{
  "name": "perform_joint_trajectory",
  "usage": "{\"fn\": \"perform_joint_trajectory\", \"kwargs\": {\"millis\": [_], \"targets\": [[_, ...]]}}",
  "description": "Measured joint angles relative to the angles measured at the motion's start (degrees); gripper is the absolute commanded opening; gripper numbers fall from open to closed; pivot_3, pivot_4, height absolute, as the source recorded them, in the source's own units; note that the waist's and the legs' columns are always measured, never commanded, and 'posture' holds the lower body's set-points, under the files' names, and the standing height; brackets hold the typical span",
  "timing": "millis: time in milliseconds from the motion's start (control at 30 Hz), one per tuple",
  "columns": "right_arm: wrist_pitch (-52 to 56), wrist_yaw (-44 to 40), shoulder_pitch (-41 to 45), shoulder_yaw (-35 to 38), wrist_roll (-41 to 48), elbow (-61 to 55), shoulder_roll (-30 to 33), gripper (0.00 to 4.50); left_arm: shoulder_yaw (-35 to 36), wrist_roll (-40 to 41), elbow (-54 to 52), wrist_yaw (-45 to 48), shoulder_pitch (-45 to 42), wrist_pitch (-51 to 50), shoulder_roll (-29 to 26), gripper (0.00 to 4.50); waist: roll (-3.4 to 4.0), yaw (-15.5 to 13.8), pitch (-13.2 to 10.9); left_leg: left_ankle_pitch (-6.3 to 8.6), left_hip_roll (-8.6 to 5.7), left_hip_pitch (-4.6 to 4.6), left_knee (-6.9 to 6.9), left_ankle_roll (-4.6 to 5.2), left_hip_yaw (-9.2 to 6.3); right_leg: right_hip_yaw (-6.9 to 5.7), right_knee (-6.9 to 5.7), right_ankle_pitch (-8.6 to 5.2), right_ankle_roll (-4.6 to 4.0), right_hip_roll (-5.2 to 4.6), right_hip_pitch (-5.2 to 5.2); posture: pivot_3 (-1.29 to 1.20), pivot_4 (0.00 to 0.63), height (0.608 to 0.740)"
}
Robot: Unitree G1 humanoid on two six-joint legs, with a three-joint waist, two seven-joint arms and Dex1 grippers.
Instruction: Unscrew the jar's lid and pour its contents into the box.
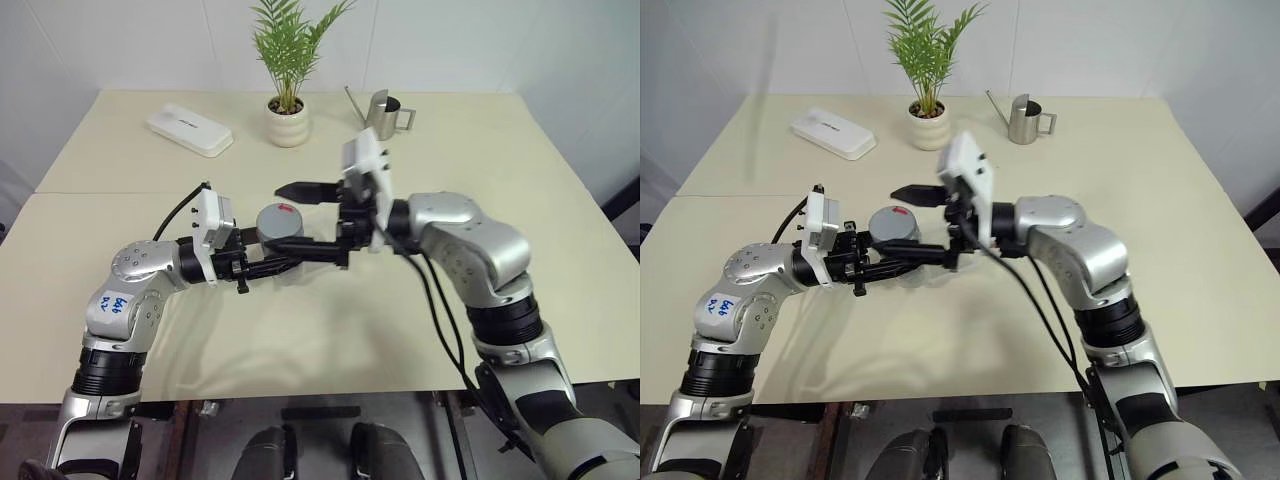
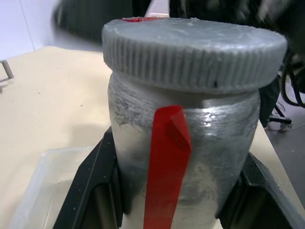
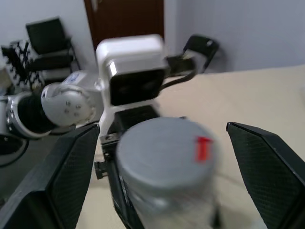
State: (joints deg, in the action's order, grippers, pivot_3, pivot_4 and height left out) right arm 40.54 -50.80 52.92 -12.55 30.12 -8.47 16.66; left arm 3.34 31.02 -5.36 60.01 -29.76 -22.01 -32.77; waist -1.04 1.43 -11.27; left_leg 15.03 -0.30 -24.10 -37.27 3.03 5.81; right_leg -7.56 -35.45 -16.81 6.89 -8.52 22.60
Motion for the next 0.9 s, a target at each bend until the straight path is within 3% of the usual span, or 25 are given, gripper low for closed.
{"fn": "perform_joint_trajectory", "kwargs": {"millis": [400, 900], "targets": [[-1.8, 1.3, 3.0, -1.0, -3.6, 4.5, -1.5, 4.48, 0.0, 0.0, 0.0, -0.4, -0.2, 0.0, 0.1, 1.93, 0.00, 0.1, 0.0, 0.00, 0.00, 0.01, 0.06, 0.00, -0.01, 0.00, -0.01, 0.00, 0.00, 0.03, 0.02, 0.00, 0.150, 0.740], [-3.3, -7.5, -0.5, 3.6, -0.3, 4.0, 7.9, 4.48, 0.1, -0.1, 0.2, -0.7, -0.2, 0.2, 0.1, 1.93, 0.00, 0.1, 0.0, 0.01, 0.00, 0.01, 0.02, 0.01, 0.02, 0.00, 0.00, 0.00, 0.00, 0.01, 0.00, 0.00, 0.150, 0.740]]}}
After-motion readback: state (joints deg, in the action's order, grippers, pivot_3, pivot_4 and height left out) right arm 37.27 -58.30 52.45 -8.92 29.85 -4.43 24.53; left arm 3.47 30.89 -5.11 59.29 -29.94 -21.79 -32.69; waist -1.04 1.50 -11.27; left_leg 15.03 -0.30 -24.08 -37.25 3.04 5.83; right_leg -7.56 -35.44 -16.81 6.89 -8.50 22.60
